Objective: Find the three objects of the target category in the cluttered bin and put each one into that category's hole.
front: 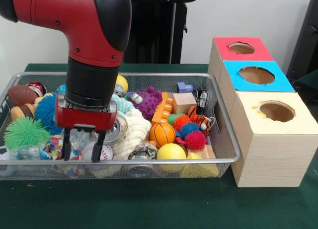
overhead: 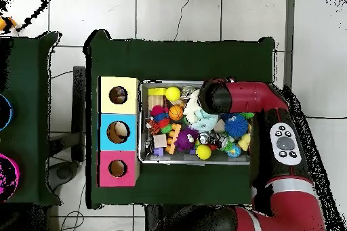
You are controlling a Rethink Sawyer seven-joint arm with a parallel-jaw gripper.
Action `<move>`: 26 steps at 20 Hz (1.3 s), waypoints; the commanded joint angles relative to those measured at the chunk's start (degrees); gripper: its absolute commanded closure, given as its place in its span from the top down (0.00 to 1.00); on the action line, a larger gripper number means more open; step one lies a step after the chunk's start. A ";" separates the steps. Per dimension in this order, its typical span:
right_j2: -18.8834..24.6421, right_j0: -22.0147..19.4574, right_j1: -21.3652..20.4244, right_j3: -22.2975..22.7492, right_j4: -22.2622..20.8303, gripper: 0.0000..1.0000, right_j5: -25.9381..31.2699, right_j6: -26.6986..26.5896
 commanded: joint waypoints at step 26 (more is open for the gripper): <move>5.93 -7.90 -3.15 11.81 0.54 1.00 8.74 -6.90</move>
